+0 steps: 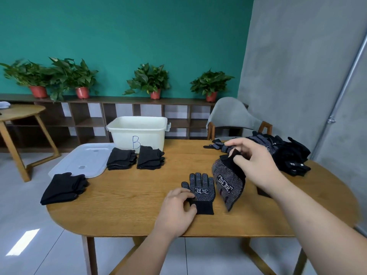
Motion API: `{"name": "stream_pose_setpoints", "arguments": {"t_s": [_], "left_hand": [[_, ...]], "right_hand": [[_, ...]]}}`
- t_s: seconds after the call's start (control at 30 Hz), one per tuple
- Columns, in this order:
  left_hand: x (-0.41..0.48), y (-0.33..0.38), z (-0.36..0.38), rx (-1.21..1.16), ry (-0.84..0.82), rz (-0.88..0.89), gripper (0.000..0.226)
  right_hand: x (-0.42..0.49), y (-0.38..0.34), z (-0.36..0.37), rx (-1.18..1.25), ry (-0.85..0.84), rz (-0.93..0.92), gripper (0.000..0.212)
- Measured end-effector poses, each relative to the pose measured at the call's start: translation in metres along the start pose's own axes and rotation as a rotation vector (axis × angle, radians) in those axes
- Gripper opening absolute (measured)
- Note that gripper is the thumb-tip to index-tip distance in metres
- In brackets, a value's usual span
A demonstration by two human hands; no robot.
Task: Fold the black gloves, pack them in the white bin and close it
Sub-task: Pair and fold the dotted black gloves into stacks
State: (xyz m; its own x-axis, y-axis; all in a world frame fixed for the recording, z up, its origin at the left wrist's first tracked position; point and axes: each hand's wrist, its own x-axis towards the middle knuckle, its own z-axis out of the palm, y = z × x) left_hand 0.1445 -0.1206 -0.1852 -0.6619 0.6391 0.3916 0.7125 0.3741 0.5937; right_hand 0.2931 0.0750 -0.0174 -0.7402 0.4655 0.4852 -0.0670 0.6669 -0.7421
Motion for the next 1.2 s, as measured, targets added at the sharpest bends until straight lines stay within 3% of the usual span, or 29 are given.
{"name": "stream_pose_setpoints", "arguments": {"t_s": [0.13, 0.27, 0.47, 0.57, 0.63, 0.77, 0.8, 0.97, 1.2], "left_hand": [[0.0, 0.0, 0.001, 0.037, 0.009, -0.033, 0.047], [0.0, 0.001, 0.001, 0.075, 0.004, -0.05, 0.049], [0.001, 0.0, 0.003, 0.108, 0.025, -0.073, 0.06], [0.003, 0.0, 0.004, 0.121, 0.017, -0.07, 0.061], [0.003, 0.0, 0.004, 0.133, 0.017, -0.066, 0.062], [0.003, 0.001, 0.003, 0.134, 0.001, -0.067, 0.061], [0.003, 0.001, 0.003, 0.128, 0.004, -0.064, 0.061], [0.004, 0.0, 0.005, 0.129, 0.007, -0.058, 0.061], [0.002, 0.002, 0.003, 0.062, 0.007, -0.138, 0.069]], "right_hand": [[0.012, -0.011, -0.006, 0.027, -0.146, -0.029, 0.048], [0.025, -0.003, 0.001, -0.139, -0.2, -0.063, 0.049], [0.039, -0.005, 0.018, -0.325, 0.135, -0.269, 0.047], [0.029, 0.004, 0.036, -0.349, 0.163, -0.408, 0.042], [0.012, 0.022, 0.057, -0.394, 0.064, -0.428, 0.041], [-0.032, 0.079, 0.099, -0.527, -0.341, -0.299, 0.041], [-0.041, 0.091, 0.105, -0.52, -0.35, -0.289, 0.039], [-0.056, 0.109, 0.112, -0.476, -0.036, -0.264, 0.03], [-0.061, 0.1, 0.117, -0.428, 0.073, -0.326, 0.037]]}}
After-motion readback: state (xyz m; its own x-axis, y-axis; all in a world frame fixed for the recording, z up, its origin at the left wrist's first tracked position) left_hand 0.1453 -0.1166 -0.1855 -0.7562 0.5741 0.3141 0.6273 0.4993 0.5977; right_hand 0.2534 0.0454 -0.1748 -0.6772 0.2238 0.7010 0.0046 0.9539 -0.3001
